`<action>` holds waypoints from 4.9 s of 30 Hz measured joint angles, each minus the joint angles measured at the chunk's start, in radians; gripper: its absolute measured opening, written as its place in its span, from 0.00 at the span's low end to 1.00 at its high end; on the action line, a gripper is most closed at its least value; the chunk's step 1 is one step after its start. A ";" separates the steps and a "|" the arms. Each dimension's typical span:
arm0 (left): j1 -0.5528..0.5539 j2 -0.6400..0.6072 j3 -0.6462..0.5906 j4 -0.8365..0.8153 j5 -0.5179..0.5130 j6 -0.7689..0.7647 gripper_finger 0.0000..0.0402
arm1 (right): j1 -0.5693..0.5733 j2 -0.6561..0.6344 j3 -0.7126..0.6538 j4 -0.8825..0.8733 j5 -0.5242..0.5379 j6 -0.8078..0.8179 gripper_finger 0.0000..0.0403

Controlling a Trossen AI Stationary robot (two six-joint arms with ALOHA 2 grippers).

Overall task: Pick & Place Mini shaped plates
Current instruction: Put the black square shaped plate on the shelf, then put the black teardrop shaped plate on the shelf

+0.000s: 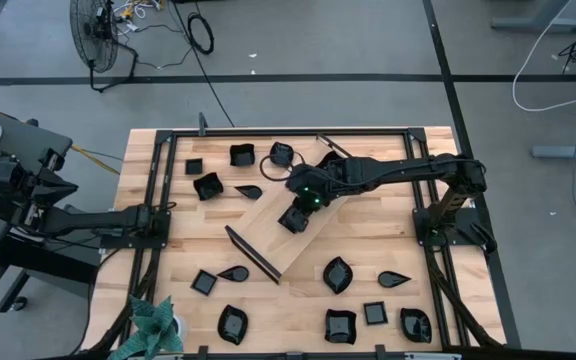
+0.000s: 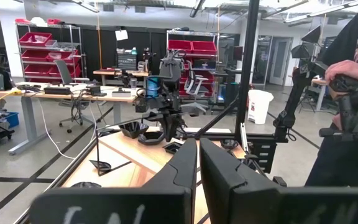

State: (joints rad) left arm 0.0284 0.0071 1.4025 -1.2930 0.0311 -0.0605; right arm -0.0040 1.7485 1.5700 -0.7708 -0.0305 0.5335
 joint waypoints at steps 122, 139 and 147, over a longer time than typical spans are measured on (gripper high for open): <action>0.000 0.000 0.000 0.000 0.000 0.000 0.06 | 0.682 -0.604 -0.991 -0.013 -0.145 0.420 0.47; 0.000 0.000 0.000 0.000 0.000 0.000 0.06 | 0.681 -0.604 -1.118 0.118 -0.142 0.480 0.46; 0.000 0.000 0.000 0.000 0.000 0.000 0.06 | 0.680 -0.605 -1.145 0.172 -0.161 0.490 0.41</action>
State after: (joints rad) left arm 0.0288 0.0074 1.4025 -1.2930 0.0311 -0.0605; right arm 0.6762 1.1439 0.4248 -0.5985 -0.1919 1.0237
